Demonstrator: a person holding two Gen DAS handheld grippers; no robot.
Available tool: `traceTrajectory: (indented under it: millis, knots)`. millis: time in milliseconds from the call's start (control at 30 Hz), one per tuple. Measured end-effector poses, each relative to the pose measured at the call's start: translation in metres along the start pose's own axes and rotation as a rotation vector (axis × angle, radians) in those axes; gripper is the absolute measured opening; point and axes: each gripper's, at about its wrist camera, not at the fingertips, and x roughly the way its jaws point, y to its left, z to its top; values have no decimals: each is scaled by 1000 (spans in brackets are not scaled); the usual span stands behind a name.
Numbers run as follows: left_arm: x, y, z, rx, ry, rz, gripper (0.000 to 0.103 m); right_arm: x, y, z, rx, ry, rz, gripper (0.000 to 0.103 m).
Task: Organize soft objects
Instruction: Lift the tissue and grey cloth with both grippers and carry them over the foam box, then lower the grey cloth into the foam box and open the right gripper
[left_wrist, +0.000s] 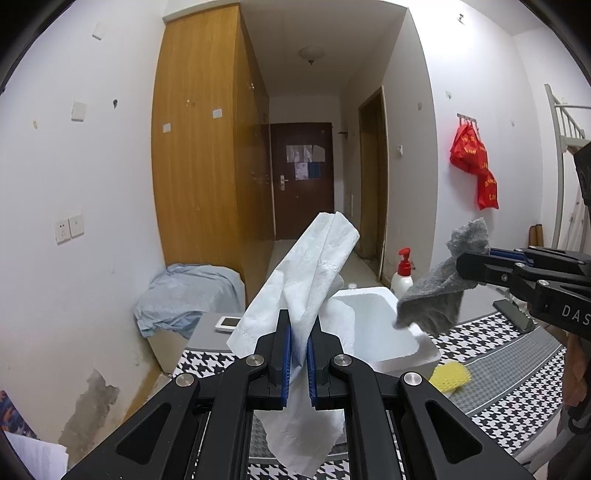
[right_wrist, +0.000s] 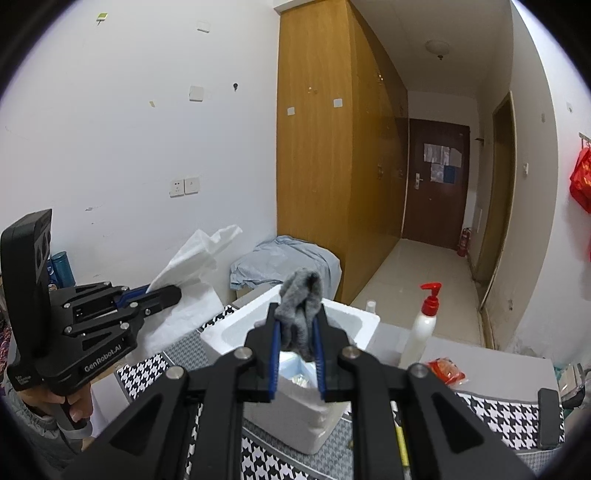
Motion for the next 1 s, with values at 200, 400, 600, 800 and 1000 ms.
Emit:
traceTrajectory:
  millis: [200,400,600,800,1000]
  knots:
    - [5,4,-1,-10,8,14,8,18,3,2,-10,20,12,19]
    - [6,9,-3,-22,12,44,8,33,12,9,-26,26,41,19]
    - [8,19,-6,-43,25,78,8,49,22,10,-44,38,45,19]
    - [7,23,-8,-51,29,94,8,67,22,6,-51,75,7,19]
    - [8,24,-8,-56,29,94,8,79,17,4,-33,108,0,19]
